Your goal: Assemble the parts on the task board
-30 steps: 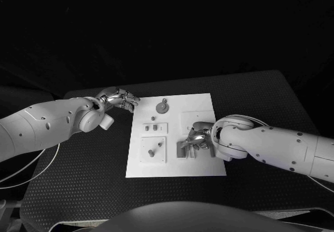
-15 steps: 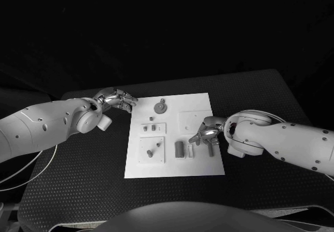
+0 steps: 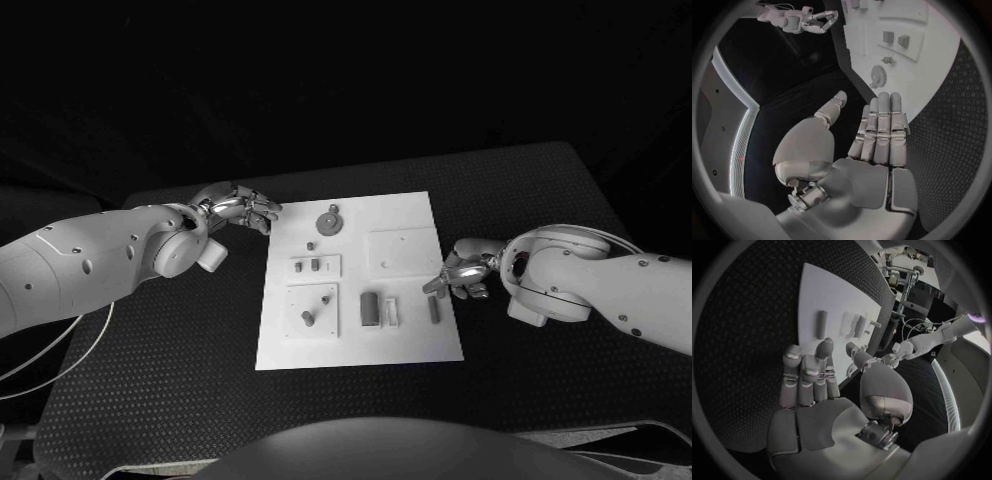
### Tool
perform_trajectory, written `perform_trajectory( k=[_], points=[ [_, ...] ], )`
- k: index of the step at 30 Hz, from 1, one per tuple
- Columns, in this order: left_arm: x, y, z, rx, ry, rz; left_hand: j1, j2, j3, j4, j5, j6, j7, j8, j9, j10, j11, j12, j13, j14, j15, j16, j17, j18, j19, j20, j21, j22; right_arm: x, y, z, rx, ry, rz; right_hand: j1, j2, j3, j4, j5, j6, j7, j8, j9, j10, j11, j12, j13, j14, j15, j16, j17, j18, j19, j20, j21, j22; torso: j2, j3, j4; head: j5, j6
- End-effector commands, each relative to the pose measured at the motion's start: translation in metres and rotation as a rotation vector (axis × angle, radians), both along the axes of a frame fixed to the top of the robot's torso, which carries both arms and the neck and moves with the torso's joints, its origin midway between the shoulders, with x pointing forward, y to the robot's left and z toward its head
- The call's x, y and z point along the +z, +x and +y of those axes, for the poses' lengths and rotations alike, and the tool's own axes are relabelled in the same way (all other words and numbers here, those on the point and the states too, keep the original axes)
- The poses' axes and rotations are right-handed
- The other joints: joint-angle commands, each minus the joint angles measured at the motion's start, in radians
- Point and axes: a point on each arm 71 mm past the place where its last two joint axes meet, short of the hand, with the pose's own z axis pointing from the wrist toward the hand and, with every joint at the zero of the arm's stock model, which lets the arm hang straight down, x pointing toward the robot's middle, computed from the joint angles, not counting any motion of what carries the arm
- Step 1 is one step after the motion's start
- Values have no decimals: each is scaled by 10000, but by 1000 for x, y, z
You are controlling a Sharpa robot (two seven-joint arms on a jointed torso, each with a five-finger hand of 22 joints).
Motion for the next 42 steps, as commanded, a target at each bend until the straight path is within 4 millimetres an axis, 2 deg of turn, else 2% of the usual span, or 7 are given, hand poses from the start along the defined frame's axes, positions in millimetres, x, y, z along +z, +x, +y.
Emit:
perform_trajectory(
  k=[1, 9, 12, 19, 22, 34, 42],
  points=[
    [1, 0, -2, -127, 13, -77, -79, -64, 14, -8, 27, -72, 3, 70, -13, 68, -58, 81, 16, -24, -39, -23, 23, -26, -27, -39, 61, 3, -2, 0, -9, 484, -948, -6, 75, -5, 35, -23, -62, -90, -11, -65, -16, -57, 4, 7, -13, -40, -20, -59, -15, 282, 7, -57, -42, 99, 6, -5, 18, -23, 2],
    [1, 0, -2, -121, 33, -55, -101, -77, -1, -13, 26, -98, 9, 67, -22, 143, -87, 122, 44, -21, -53, -24, 39, -31, -25, -46, 67, 10, -3, 1, -12, 932, -1749, -242, -35, 43, -33, 95, -63, 16, -30, -11, 4, -20, -8, 20, -30, -20, -9, -53, -15, 282, -1, -27, -36, 116, -1, -4, 9, -109, 2],
    [1, 0, -3, -158, 12, -61, -105, -79, -4, -12, 26, -106, 12, 64, -25, 144, -87, 123, 46, -21, -53, -24, 40, -31, -25, -47, 68, 10, -5, 1, -9, 983, -1931, -232, -324, 24, -49, 460, 0, 78, -61, 10, 4, 50, -31, 29, -64, 20, -22, -27, -7, 282, 2, -9, -27, 130, 7, -12, 9, -139, 2],
    [1, 0, -4, -191, -6, -77, -111, -73, -5, -9, 27, -113, 16, 62, -27, 145, -88, 124, 48, -22, -54, -26, 42, -32, -25, -47, 68, 11, -11, 1, -1, 1189, -2218, -379, -629, -240, 63, 1095, -85, 183, -114, 55, 15, 174, -87, 60, -109, 92, -72, 43, 29, 282, 39, -64, 51, 174, 5, -25, 31, -170, 2],
    [1, 0, -4, -183, 11, -47, -122, -64, -7, -3, 27, -115, 18, 63, -28, 144, -88, 123, 49, -24, -53, -27, 44, -34, -26, -47, 68, 11, -14, -2, 5, 1345, -2183, -259, -595, -451, 139, 1260, -341, 201, -127, 67, 25, 205, -100, 72, -120, 103, -82, 68, 47, 282, 37, -90, 88, 182, 5, -28, 42, -156, 2],
    [1, -1, -4, -206, -2, -44, -140, -61, -14, -4, 27, -132, 24, 61, -32, 118, -80, 108, 49, -44, -48, -42, 46, -41, -46, -45, 59, 8, -26, -6, 13, 1770, -2533, 275, -619, -624, 196, 1557, -567, 208, -135, 78, 43, 225, -108, 79, -132, 120, -92, 109, 97, 282, 22, -109, 127, 181, 2, -39, 28, -115, 2],
    [0, -1, -4, -228, -6, -7, -175, -40, -19, 13, 27, -142, 28, 65, -36, 93, -69, 94, 50, -62, -39, -56, 49, -50, -64, -40, 51, 5, -39, -9, 19, 2033, -2875, 338, -513, -529, 211, 1550, -570, 221, -135, 91, 57, 239, -117, 92, -128, 162, -96, 160, 172, 282, 29, -120, 161, 190, 5, -21, 36, -83, 2]
  ],
)
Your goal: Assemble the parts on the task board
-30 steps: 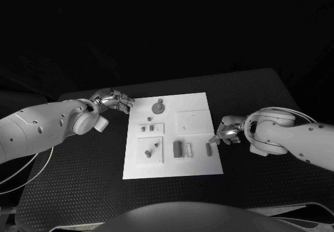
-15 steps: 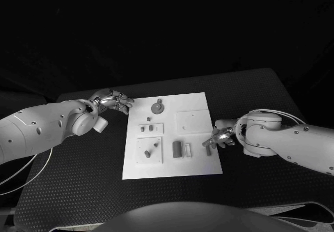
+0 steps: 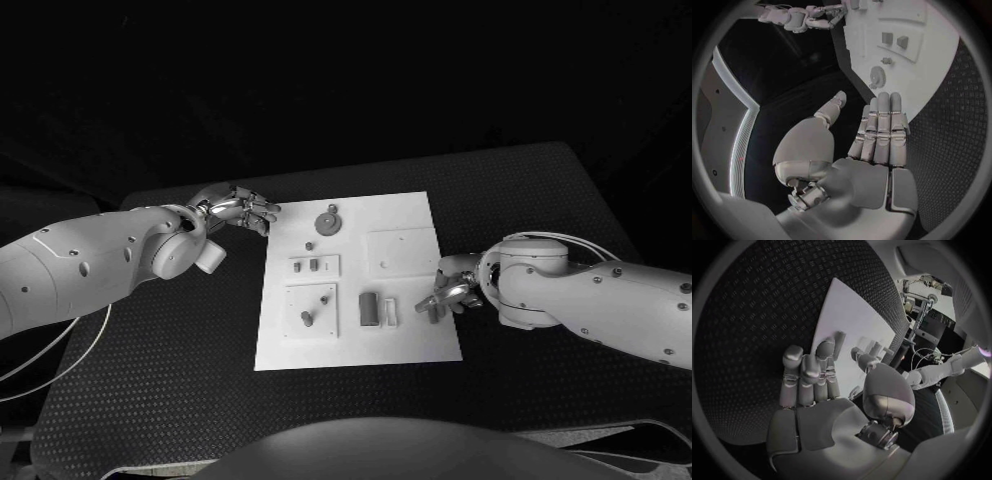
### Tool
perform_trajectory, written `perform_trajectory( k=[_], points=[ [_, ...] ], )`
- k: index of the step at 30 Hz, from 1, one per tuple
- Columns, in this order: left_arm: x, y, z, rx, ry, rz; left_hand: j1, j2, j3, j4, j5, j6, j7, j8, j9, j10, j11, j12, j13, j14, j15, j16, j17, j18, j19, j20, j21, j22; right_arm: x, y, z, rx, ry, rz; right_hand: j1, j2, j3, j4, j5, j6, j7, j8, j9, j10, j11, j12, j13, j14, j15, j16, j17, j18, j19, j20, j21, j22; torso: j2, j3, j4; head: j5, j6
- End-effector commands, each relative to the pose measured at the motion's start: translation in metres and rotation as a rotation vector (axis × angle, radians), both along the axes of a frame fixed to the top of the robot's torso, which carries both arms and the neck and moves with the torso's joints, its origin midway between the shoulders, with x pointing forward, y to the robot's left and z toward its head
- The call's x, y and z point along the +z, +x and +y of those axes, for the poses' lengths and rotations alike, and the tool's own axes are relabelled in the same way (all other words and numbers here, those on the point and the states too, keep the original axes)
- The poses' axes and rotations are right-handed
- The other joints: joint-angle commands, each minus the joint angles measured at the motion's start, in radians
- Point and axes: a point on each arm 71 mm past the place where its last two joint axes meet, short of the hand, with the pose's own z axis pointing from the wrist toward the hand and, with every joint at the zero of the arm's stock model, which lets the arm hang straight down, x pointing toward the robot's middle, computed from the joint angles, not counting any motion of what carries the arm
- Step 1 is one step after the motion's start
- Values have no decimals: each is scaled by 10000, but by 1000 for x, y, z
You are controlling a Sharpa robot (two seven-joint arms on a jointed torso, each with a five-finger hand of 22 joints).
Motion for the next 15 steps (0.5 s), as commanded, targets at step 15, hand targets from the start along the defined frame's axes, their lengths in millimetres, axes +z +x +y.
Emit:
perform_trajectory(
  k=[15],
  points=[
    [1, -1, 0, -94, -34, 4, -178, 31, -21, 39, 27, -91, 22, 29, -16, 7, 9, 33, 17, -72, -33, -67, 20, -54, -75, -37, 47, 1, -21, -3, 1, 743, -1466, -315, 933, 982, -459, -1233, 242, -37, 9, -15, 62, 120, -12, 111, 5, 133, -77, 172, 173, 277, -17, -62, 220, 186, 3, 12, -2, 11, 2]
  ],
)
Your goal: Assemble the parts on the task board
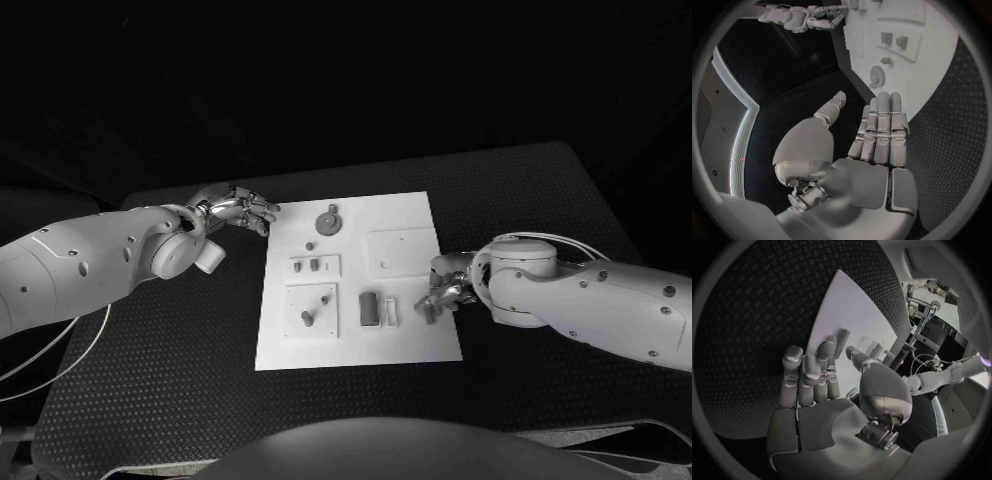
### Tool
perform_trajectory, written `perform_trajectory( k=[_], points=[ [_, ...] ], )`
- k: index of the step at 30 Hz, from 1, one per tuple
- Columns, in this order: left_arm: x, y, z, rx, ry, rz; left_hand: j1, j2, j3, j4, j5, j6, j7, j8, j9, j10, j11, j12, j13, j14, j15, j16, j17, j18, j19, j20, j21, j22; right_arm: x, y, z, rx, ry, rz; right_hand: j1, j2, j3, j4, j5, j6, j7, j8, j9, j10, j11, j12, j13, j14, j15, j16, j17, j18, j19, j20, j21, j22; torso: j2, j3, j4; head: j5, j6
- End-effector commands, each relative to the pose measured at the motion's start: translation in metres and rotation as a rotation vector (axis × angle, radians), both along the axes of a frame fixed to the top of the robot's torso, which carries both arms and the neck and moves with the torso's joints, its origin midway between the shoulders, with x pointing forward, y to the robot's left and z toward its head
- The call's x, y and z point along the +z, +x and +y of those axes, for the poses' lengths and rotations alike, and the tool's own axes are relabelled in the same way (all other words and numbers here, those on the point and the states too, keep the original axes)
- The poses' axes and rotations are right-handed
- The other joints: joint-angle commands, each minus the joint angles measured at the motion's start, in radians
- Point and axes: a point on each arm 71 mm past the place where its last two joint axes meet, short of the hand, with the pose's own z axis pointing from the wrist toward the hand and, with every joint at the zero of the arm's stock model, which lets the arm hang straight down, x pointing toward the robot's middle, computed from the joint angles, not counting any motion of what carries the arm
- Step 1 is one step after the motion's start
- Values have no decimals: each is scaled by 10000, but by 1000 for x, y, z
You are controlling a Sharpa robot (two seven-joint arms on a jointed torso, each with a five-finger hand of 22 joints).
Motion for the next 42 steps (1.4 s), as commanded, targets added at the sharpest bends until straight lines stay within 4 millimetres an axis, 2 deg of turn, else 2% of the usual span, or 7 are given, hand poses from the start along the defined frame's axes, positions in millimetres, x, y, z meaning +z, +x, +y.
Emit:
perform_trajectory(
  k=[1, 9, 25, 35, 36, 38, 42],
  points=[
    [1, 0, -2, -121, -52, 1, -85, 18, -20, 40, 27, -56, -14, 29, -16, 6, 9, 33, 9, -37, 3, -68, 11, -53, -36, 1, 47, 0, -19, -6, -10, 265, -1262, 139, 327, 252, -153, -713, 49, -134, 83, -71, -19, 49, 8, 61, -4, 9, -10, 24, -6, 279, -16, -27, 52, 173, 2, -1, -3, -5, 1],
    [0, -1, -2, -138, -53, 41, -83, 25, -16, 38, 28, -56, -15, 31, -17, 4, 9, 32, 10, -38, 3, -69, 13, -52, -38, 0, 47, 0, -21, -7, -6, 672, -1745, -2, 935, 396, -137, -2065, 83, -115, 111, -100, -60, 74, 15, 56, -54, -4, 17, -41, -78, 279, 25, 41, 26, 129, 4, 0, 2, -11, 1],
    [0, -1, -1, -73, -20, 21, -78, 22, -12, 27, 27, -60, -15, 34, -18, 1, 9, 30, 12, -39, 3, -71, 16, -51, -42, -2, 46, 0, -18, -9, -2, 861, -1685, -356, 1207, 50, -120, -2046, 82, -871, 390, -588, -358, -227, 267, -40, -107, -332, 198, -283, -260, 279, -131, 125, -202, 52, 4, 5, -2, 2, 1],
    [0, -1, -2, -104, -29, 49, -82, 15, -9, 18, 26, -144, 19, 0, -40, -14, 15, 24, 17, -40, 6, -78, 25, -54, -47, 2, 49, 2, -19, -12, -3, -5, -398, 411, 2245, 1121, 446, -2127, 114, -837, 388, -634, -535, -220, 271, 47, -83, -323, 221, -236, -222, 279, -202, 164, -153, 144, 0, 2, -2, 11, 1],
    [0, -1, -2, -106, -28, 55, -88, 13, -11, 19, 26, -145, 20, 0, -40, -14, 16, 24, 18, -40, 6, -79, 26, -54, -47, 3, 49, 2, -20, -12, -3, -100, -238, 544, 2130, 879, 1271, -2048, 2919, -840, 392, -639, -541, -233, 275, 38, -79, -375, 340, -206, -193, 122, -339, 212, -184, 147, 0, 1, -5, 17, 1],
    [0, -1, -2, -106, -26, 59, -91, 11, -13, 20, 26, -145, 20, 1, -40, -14, 16, 23, 18, -40, 7, -79, 26, -55, -48, 3, 49, 2, -20, -13, -4, -317, -4, 735, 1681, 1106, 1298, -2117, 4575, -724, 423, -560, -526, -122, 309, 109, -63, -253, 389, -140, -193, 160, -76, 157, 15, 172, 2, -1, -5, 16, 1],
    [0, -1, -2, -104, -23, 68, -95, 7, -15, 19, 26, -145, 21, 2, -40, -16, 16, 23, 18, -41, 7, -80, 27, -55, -48, 3, 49, 2, -20, -13, -7, -782, 478, 1008, 1656, 1128, 1277, -2127, 4631, -672, 393, -526, -536, -86, 279, 133, -65, -212, 290, -138, -207, 231, -55, 158, 50, 177, 0, 1, -7, 29, 1]
  ],
)
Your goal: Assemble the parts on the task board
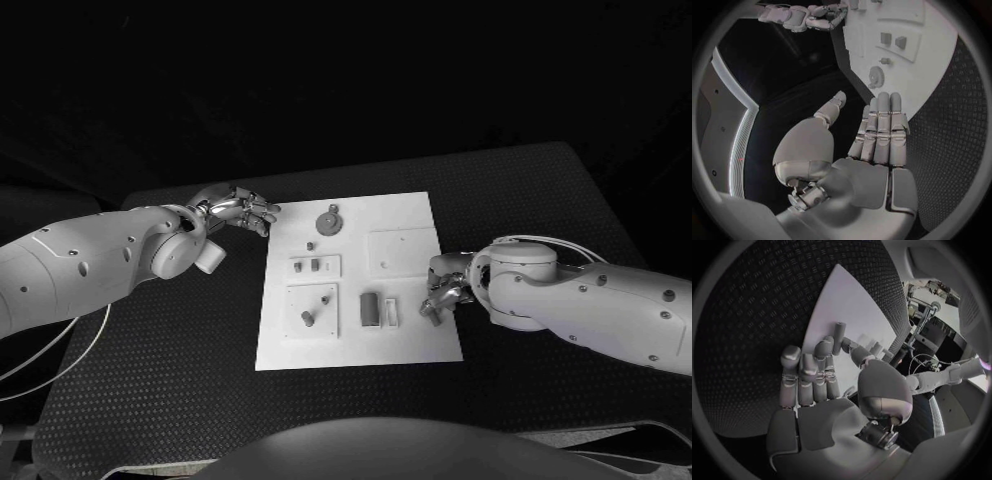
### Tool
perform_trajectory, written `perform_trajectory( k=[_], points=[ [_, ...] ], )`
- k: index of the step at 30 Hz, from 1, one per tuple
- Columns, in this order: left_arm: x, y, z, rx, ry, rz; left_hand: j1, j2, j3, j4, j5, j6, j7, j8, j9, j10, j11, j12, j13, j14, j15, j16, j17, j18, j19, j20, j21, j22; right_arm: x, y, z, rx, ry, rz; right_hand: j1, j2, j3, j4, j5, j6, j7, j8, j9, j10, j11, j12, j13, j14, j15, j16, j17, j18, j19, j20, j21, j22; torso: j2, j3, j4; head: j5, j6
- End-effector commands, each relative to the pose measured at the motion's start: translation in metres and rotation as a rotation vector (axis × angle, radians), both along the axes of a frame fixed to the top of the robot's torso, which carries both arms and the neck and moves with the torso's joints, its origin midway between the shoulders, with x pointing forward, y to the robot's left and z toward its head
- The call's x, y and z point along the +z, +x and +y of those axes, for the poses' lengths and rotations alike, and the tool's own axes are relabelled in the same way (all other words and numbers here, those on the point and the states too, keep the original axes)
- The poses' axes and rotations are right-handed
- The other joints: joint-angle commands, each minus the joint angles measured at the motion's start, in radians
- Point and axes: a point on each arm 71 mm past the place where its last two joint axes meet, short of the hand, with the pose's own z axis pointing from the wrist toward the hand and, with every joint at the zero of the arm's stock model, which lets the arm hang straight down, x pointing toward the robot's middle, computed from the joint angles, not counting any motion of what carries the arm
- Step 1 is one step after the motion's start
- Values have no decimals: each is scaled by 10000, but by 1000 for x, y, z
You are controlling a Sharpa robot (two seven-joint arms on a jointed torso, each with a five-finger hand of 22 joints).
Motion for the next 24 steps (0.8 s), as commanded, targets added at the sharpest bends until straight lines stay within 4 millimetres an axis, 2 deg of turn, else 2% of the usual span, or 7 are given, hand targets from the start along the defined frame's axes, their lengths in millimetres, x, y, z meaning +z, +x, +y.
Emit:
perform_trajectory(
  k=[1, 12, 24],
  points=[
    [0, 0, -2, -116, -50, 3, -97, 5, -16, 19, 26, -55, 3, 3, -9, -16, 16, 23, 13, -41, 7, -41, 13, -54, -51, 0, 49, 2, -19, -11, -9, -785, 247, 1252, 412, 574, 807, -579, 1978, -684, 484, -506, -480, 86, -33, 66, 8, 75, -104, 42, -16, 287, 131, -14, 64, 178, -2, 0, -5, 9, 1],
    [0, 0, -2, -135, -44, 50, -123, -6, -26, 27, 27, -62, 6, 5, -10, -20, 18, 22, 15, -42, 8, -45, 16, -55, -52, 1, 50, 2, -11, -5, -12, -2649, 2152, 2049, 413, 516, 834, -585, 2293, -508, 407, -393, -485, 133, -108, 101, 3, 162, -184, 89, 11, 317, 172, 13, 132, 173, -2, -2, -4, 25, 1],
    [0, -1, -5, -483, 420, -138, -114, -21, -23, 11, 28, -60, 3, 14, -9, -27, 18, 19, 18, -47, 8, -51, 19, -53, -60, -1, 48, 2, -2, -2, 7, -2901, 2841, 1569, 404, 477, 823, -582, 2343, -478, 395, -372, -486, 142, -121, 110, 4, 171, -199, 93, 5, 317, 187, 11, 147, 170, 0, -2, -3, 14, 1]
  ],
)
